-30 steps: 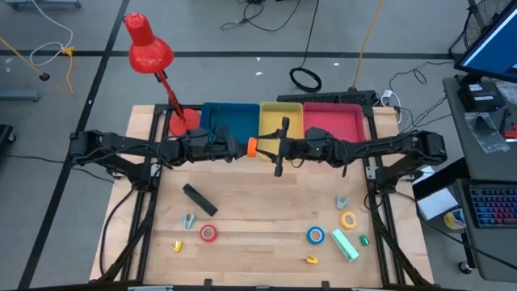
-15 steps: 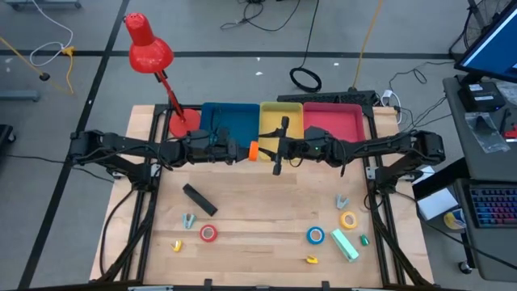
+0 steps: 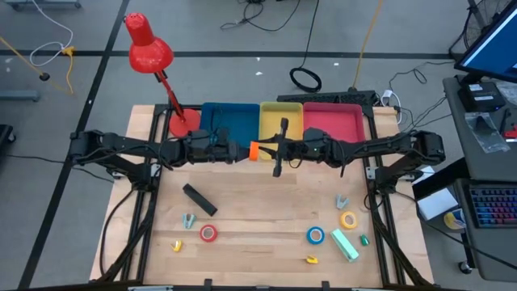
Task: Pick and place Stapler, Stapler remover, tape
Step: Put the orange tape into the red bin
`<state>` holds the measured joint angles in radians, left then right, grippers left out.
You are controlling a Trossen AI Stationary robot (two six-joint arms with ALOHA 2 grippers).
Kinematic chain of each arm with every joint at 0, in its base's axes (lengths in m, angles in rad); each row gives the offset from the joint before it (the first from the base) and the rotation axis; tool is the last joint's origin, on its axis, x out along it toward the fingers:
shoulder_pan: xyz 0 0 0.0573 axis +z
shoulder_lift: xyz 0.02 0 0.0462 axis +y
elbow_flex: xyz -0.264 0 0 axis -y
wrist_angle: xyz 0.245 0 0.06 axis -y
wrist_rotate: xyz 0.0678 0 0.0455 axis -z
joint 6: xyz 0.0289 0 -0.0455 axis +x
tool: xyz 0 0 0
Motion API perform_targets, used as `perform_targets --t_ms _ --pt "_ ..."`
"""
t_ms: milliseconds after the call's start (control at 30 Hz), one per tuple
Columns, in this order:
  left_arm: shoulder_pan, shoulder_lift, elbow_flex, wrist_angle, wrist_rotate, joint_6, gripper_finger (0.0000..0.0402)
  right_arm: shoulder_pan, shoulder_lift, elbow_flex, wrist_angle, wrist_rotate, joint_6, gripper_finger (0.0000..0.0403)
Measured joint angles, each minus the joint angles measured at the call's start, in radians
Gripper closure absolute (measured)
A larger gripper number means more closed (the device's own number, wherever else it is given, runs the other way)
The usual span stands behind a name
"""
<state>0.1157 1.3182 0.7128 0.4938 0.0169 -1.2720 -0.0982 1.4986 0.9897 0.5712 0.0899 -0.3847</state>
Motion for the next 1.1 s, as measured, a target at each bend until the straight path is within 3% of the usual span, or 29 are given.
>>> perform_targets --t_ms 300,533,700,1100 --pt "0.04 0.0 -0.002 -0.053 0.008 0.066 0.0274 -0.027 -0.038 0.0 -0.246 0.123 0.02 0.0375" --pt "0.082 -0.001 -0.002 -0.083 0.013 0.074 0.0199 -0.096 -0.091 -0.001 -0.584 0.395 0.022 0.0375" --pt "0.089 -0.001 -0.002 -0.085 0.01 0.127 0.0162 -0.234 -0.116 -0.001 -0.828 0.518 0.046 0.0375" --pt "0.085 -0.001 -0.002 -0.11 -0.001 0.142 0.0137 -0.645 -0.114 -0.001 -1.209 0.513 0.215 0.0375"
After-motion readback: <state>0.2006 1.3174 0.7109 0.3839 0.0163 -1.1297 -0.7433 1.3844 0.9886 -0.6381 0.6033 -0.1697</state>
